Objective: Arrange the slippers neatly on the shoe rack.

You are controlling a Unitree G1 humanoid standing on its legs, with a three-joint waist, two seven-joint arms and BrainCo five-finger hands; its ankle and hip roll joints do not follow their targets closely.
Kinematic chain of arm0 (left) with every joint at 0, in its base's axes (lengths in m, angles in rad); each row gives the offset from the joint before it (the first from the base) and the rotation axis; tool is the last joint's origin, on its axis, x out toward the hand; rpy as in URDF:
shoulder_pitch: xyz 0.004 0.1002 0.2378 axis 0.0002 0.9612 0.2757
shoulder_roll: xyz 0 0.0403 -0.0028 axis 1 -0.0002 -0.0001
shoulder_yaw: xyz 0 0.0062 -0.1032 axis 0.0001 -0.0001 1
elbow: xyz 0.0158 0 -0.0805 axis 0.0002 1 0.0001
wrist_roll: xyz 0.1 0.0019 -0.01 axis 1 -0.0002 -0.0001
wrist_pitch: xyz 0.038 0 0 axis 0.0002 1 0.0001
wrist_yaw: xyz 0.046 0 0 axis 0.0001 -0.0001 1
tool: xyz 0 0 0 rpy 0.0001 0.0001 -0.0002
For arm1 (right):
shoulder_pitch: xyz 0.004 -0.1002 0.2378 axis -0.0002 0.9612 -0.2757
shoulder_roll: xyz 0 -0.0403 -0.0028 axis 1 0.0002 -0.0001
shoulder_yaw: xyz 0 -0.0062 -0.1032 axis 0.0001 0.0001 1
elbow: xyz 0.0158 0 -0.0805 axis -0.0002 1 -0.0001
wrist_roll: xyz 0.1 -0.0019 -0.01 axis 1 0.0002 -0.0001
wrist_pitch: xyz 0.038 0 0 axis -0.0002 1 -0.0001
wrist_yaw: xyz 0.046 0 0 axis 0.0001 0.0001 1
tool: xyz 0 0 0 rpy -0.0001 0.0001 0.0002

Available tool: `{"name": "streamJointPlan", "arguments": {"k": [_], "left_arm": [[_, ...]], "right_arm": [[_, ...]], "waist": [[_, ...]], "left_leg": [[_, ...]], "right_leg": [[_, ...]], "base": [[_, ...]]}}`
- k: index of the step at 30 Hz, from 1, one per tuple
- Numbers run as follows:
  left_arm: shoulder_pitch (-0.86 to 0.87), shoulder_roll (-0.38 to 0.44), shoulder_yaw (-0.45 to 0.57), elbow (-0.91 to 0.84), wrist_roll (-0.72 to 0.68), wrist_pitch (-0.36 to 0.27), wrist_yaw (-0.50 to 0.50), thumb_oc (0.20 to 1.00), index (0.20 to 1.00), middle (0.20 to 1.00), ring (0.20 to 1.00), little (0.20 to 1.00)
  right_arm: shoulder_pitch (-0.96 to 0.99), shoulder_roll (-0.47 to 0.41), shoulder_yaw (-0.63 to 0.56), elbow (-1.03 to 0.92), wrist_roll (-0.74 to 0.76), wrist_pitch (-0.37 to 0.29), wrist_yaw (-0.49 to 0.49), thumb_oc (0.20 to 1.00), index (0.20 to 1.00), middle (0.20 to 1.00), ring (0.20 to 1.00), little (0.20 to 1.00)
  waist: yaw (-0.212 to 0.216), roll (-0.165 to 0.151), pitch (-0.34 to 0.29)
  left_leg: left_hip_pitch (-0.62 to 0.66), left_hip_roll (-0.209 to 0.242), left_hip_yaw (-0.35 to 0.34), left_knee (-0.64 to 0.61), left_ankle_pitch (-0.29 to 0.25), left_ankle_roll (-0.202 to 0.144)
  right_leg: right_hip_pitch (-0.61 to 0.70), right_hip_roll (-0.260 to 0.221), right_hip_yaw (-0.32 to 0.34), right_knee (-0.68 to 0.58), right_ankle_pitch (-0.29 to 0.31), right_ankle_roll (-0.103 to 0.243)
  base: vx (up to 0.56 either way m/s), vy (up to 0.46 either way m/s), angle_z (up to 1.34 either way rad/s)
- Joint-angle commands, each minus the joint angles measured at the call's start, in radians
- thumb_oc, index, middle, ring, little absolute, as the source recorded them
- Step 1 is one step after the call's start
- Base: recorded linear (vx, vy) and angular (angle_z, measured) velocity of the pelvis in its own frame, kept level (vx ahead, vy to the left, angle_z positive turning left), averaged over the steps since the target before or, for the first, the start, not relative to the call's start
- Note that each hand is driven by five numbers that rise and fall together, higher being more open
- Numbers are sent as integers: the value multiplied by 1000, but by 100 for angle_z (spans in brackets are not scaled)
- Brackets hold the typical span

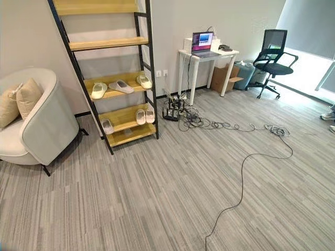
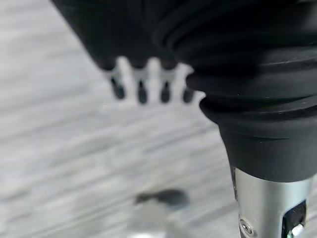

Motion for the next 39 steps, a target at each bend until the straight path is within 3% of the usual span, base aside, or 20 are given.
{"name": "streamJointPlan", "arguments": {"k": [1,14,15,16,17,18,19,20,22,24,26,27,28,29,30,31,34,35,36,39], "left_arm": [[-120,-15,-46,-42,68,-19,1,1000,1000,1000,1000,1000],[-198,-43,-178,-121,101,-21,8,1000,1000,1000,1000,1000],[-195,-46,-177,-121,96,-20,2,1000,1000,1000,1000,1000],[-192,-51,-180,-118,96,-13,-8,1000,1000,1000,1000,1000],[-193,-51,-180,-118,96,-13,-8,1000,1000,1000,1000,1000],[-205,-53,-195,-137,106,-10,0,1000,1000,1000,1000,1000],[-209,-59,-214,-156,121,-12,-4,1000,1000,1000,1000,1000],[-197,-61,-219,-179,120,-15,-8,1000,1000,1000,1000,1000],[-155,-77,-216,-184,108,-19,-10,1000,1000,1000,1000,1000],[-150,-80,-218,-168,100,-18,-6,1000,1000,1000,1000,1000],[-139,-80,-209,-156,104,-15,-15,1000,1000,1000,1000,1000],[-139,-80,-209,-156,104,-15,-15,1000,1000,1000,1000,1000],[-134,-60,-173,-118,131,-13,5,1000,1000,1000,1000,1000],[-138,-54,-175,-116,139,-15,6,1000,1000,1000,1000,1000],[-139,-54,-175,-116,139,-15,6,1000,1000,1000,1000,1000],[-144,-49,-171,-119,133,-16,6,1000,1000,1000,1000,1000],[-165,-35,-149,-140,88,-10,19,1000,1000,1000,1000,1000],[-177,-26,-139,-152,60,-13,31,1000,1000,1000,1000,1000],[-186,-18,-131,-160,44,-15,43,1000,1000,1000,1000,1000],[-199,-15,-144,-171,47,-22,50,1000,1000,1000,1000,1000]], "right_arm": [[-96,-32,47,-6,3,-10,-1,1000,1000,1000,1000,1000],[-137,-42,86,-8,0,-7,3,1000,1000,1000,1000,1000],[-131,-47,80,2,-5,-5,6,1000,1000,1000,1000,1000],[-112,-50,64,24,-5,3,7,1000,1000,1000,1000,1000],[-112,-49,63,24,-5,3,8,1000,1000,1000,1000,1000],[-104,-46,50,39,10,14,8,1000,1000,1000,1000,1000],[-98,-42,46,47,17,21,6,1000,1000,1000,1000,1000],[-89,-39,42,49,25,28,6,1000,1000,1000,1000,1000],[-92,-29,57,42,28,22,9,1000,1000,1000,1000,1000],[-114,-16,75,17,23,13,5,1000,1000,1000,1000,1000],[-121,-11,87,10,-4,13,12,1000,1000,1000,1000,1000],[-121,-12,87,10,-4,13,12,1000,1000,1000,1000,1000],[-107,0,79,10,-32,9,15,1000,1000,1000,1000,1000],[-112,-2,80,6,-35,11,16,1000,1000,1000,1000,1000],[-112,-3,80,6,-35,11,16,1000,1000,1000,1000,1000],[-116,-5,81,4,-42,13,20,1000,1000,1000,1000,1000],[-119,-3,81,-8,-30,16,23,1000,1000,1000,1000,1000],[-118,1,74,-10,-14,16,24,1000,1000,1000,1000,1000],[-116,6,71,-11,-3,15,23,1000,1000,1000,1000,1000],[-100,16,76,-5,-1,13,23,1000,1000,1000,1000,1000]], "waist": [[2,3,48],[-9,18,129],[-11,11,138],[-11,1,174],[-12,2,172],[-19,-12,199],[-22,-16,208],[-8,-14,211],[52,-6,199],[100,-29,200],[109,-31,186],[110,-29,185],[113,-73,158],[107,-86,154],[109,-84,152],[101,-89,157],[76,-51,180],[70,-31,185],[59,-23,195],[27,-15,211]], "left_leg": [[0,42,-133,12,-44,-37],[-39,71,-138,38,-25,-60],[-63,75,-133,111,-56,-61],[-150,86,-99,305,-59,-64],[-157,87,-101,313,-63,-64],[-245,105,-18,459,-39,-58],[-287,113,48,477,-46,-41],[-331,105,89,480,-86,-22],[-418,33,41,298,-10,-32],[-463,14,-27,195,24,-46],[-422,13,-55,156,37,-35],[-423,15,-56,154,39,-36],[-404,-22,-71,199,51,12],[-388,-34,-65,210,28,30],[-390,-31,-64,210,29,30],[-365,-43,-64,215,5,50],[-256,-46,-96,195,-38,95],[-214,-34,-111,174,-47,100],[-165,-36,-132,147,-55,103],[-48,-42,-182,110,-92,93]], "right_leg": [[-8,-39,-21,11,-21,69],[-44,-20,-20,20,-34,45],[-50,-21,-10,40,-46,37],[-51,-25,-9,98,-87,13],[-54,-24,-10,100,-87,13],[-50,-37,-33,122,-104,-1],[-38,-42,-46,126,-123,-4],[-23,-44,-50,130,-148,2],[29,-21,-26,124,-178,28],[92,-15,-7,120,-199,38],[104,-9,10,134,-214,46],[103,-7,11,133,-213,45],[94,-33,17,249,-176,86],[66,-53,31,342,-97,122],[63,-50,32,341,-95,122],[19,-78,39,466,2,154],[-112,-104,39,761,170,160],[-159,-113,17,826,179,151],[-198,-133,-10,849,139,139],[-287,-122,-40,689,36,105]], "base": [[12,-55,1],[25,-80,2],[115,-171,-2],[91,-143,5],[146,-195,6],[179,-138,6],[286,-133,21],[482,28,44],[563,102,35],[422,58,-43],[252,39,-75],[647,160,-77],[620,217,-56],[620,218,-45],[253,178,-12],[208,160,-29],[374,221,-20],[486,164,32],[555,106,59],[547,-50,65]]}}
